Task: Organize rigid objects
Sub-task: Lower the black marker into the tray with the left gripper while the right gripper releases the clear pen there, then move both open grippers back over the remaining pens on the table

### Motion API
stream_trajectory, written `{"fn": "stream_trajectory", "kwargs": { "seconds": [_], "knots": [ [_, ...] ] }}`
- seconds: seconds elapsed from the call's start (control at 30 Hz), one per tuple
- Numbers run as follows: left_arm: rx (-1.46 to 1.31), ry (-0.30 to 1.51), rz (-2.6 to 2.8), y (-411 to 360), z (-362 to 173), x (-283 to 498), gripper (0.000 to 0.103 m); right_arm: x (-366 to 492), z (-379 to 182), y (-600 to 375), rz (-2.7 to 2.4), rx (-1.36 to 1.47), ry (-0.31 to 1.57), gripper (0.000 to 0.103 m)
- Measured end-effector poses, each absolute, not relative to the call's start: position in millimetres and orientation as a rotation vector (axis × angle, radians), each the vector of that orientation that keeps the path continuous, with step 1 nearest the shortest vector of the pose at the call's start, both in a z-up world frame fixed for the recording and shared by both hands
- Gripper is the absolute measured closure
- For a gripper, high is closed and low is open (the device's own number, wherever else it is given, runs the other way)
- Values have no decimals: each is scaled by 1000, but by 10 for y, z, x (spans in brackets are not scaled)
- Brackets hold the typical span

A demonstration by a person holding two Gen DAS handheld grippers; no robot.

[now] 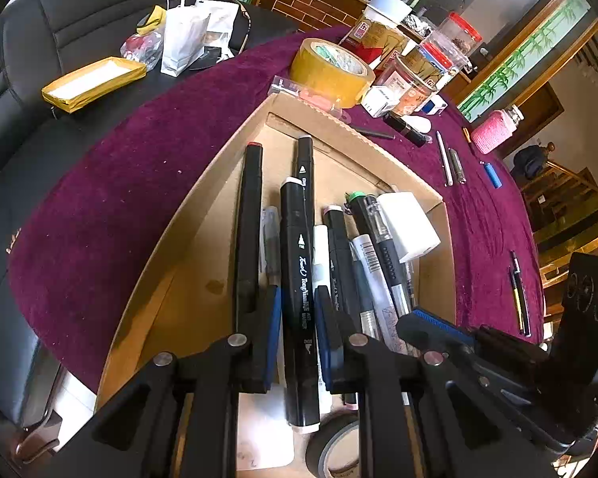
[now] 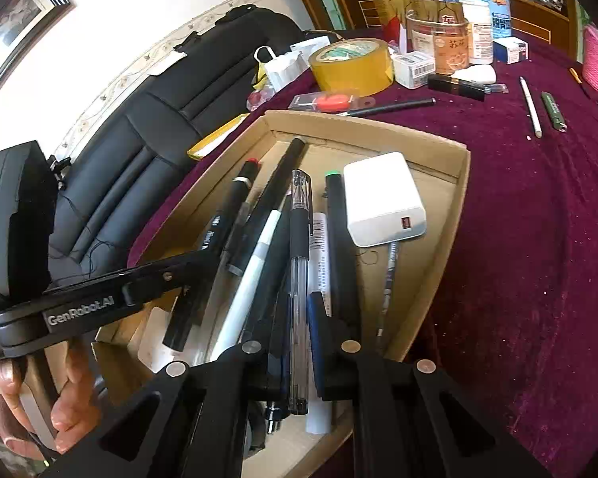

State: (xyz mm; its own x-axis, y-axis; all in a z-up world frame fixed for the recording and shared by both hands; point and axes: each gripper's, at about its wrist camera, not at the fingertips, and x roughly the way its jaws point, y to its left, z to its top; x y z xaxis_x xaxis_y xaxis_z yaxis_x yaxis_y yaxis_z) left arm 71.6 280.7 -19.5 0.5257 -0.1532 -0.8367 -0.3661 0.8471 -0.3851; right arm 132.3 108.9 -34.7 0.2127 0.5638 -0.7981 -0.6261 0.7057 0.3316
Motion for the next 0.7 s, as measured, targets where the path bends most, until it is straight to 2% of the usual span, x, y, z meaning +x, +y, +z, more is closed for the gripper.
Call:
{"fn": "stream_trajectory", "kwargs": {
  "seconds": [0.7],
  "knots": [
    [-558,1057,142,2844,-283,855,87,1370,-464,1260,801,-81,1127,92]
  ]
}}
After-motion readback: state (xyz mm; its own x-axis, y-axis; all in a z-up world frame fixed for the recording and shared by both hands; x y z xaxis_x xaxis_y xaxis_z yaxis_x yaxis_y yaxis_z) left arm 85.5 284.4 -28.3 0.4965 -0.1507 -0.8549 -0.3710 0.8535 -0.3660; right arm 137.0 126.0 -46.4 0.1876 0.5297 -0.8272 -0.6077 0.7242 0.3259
